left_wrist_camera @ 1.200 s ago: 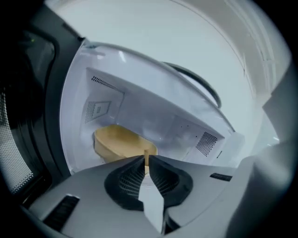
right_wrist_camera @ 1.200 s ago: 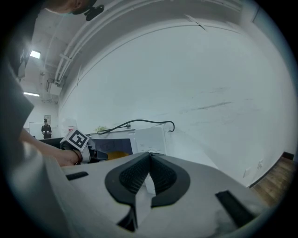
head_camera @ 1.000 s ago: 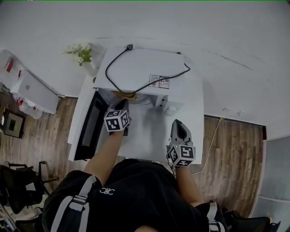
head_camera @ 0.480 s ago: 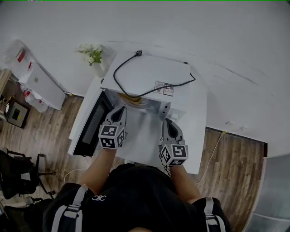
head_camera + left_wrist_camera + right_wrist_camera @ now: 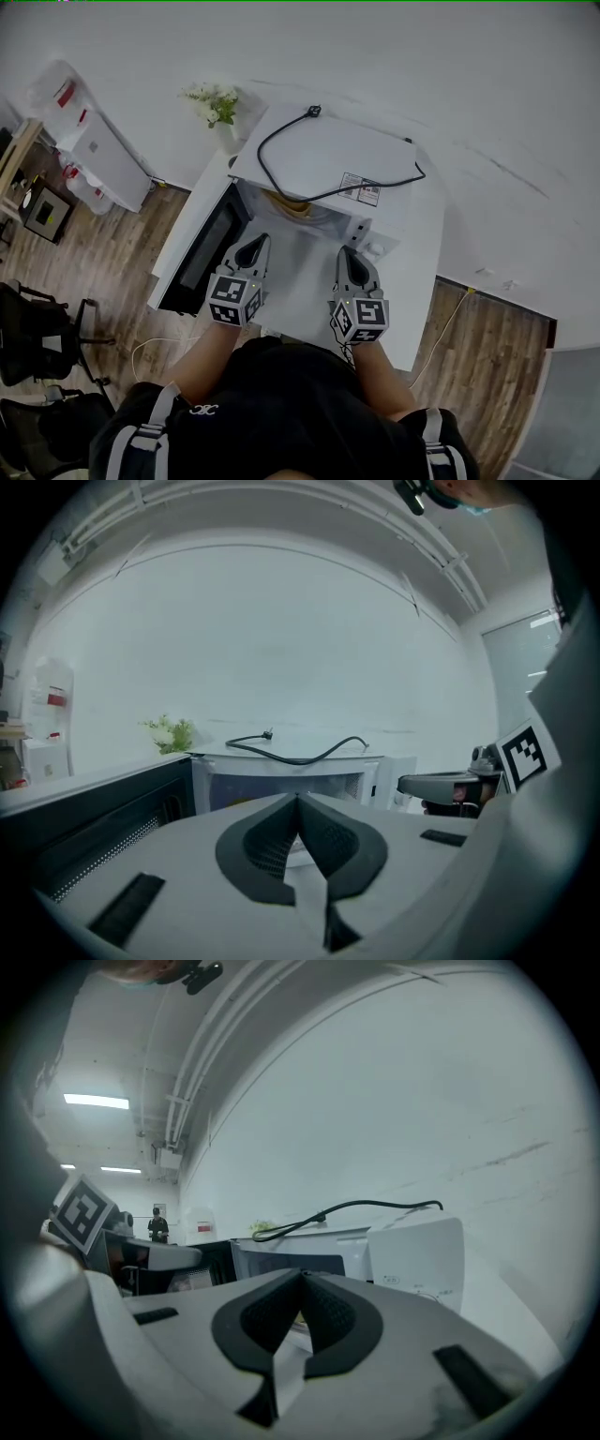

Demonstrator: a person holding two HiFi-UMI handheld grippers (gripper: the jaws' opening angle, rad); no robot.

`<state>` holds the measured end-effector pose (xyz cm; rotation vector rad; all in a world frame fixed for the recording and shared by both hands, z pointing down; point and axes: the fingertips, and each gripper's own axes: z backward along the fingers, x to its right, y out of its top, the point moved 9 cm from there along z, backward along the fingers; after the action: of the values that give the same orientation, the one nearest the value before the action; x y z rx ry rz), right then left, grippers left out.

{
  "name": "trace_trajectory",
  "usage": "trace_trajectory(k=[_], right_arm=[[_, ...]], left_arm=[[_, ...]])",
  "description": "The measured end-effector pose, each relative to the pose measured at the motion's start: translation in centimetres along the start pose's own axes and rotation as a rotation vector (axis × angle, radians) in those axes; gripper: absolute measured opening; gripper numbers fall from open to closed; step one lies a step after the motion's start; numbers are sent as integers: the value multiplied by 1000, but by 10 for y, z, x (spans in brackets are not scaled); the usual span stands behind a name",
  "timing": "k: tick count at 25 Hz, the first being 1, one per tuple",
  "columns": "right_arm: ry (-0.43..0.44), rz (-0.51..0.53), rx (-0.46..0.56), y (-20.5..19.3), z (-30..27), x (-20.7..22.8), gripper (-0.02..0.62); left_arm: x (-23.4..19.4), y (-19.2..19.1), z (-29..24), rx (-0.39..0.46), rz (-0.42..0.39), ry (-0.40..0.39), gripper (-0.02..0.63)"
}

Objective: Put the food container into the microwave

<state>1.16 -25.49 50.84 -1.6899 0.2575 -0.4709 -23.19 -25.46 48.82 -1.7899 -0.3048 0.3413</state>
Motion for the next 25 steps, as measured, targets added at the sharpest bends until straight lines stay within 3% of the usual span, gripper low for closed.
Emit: trace_trajectory(k=[9, 25], right_arm=[[-19, 2, -3, 0, -4, 1, 3], [-79, 5, -25, -5, -7, -2, 3]], left_arm=[[-9, -7, -2, -16, 18, 8, 2], [-18, -12, -10, -31, 53, -44, 2]])
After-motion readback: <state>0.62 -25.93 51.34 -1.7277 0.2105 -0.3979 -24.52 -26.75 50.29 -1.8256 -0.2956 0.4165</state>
